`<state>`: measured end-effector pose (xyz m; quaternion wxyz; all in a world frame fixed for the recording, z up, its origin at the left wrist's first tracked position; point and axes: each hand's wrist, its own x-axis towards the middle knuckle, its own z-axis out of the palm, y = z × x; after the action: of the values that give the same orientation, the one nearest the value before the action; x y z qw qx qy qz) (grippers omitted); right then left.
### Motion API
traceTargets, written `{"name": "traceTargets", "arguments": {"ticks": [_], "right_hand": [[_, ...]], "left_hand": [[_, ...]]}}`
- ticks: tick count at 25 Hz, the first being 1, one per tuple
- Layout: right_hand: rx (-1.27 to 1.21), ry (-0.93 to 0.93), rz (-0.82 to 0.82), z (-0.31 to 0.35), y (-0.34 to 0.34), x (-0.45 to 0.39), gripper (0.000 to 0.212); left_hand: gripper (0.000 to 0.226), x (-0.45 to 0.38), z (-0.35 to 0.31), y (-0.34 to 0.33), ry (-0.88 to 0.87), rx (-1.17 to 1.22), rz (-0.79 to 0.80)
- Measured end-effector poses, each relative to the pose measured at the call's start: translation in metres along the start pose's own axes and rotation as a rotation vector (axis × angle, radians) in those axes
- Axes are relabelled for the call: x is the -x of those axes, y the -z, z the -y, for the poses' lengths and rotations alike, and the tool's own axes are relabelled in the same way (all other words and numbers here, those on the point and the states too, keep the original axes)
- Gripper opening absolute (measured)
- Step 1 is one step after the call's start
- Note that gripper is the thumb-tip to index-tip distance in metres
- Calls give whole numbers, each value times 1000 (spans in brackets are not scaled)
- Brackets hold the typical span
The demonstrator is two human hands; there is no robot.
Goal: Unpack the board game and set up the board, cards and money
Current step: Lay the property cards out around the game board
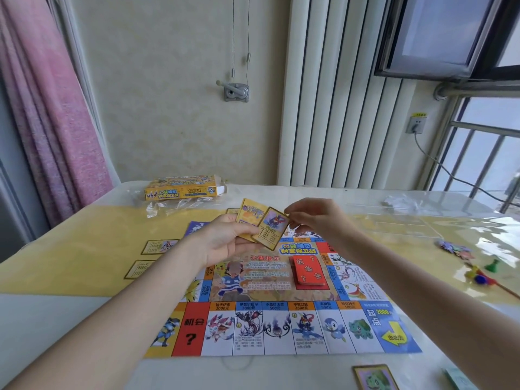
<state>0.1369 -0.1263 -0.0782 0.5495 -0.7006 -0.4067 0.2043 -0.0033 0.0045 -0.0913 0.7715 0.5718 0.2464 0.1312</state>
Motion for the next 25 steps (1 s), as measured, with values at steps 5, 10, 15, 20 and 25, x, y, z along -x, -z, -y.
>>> {"name": "traceTargets", "arguments": {"ticks": [5,10,15,20,25], "right_hand": [[146,-21,126,5,-2,-1,11],[279,-122,326,4,3,5,9],[527,-256,645,2,7,35,13],[829,-178,749,2,4,71,9],[887,-176,798,-4,-5,98,8]], "left_hand": [[15,6,-2,-1,4,-64,3],[26,15,0,12,21,-164,-29],[8,37,17,-6,100,-229,15],[27,53,36,-32,139,-225,65],[31,70,45,-46,145,-239,51]]}}
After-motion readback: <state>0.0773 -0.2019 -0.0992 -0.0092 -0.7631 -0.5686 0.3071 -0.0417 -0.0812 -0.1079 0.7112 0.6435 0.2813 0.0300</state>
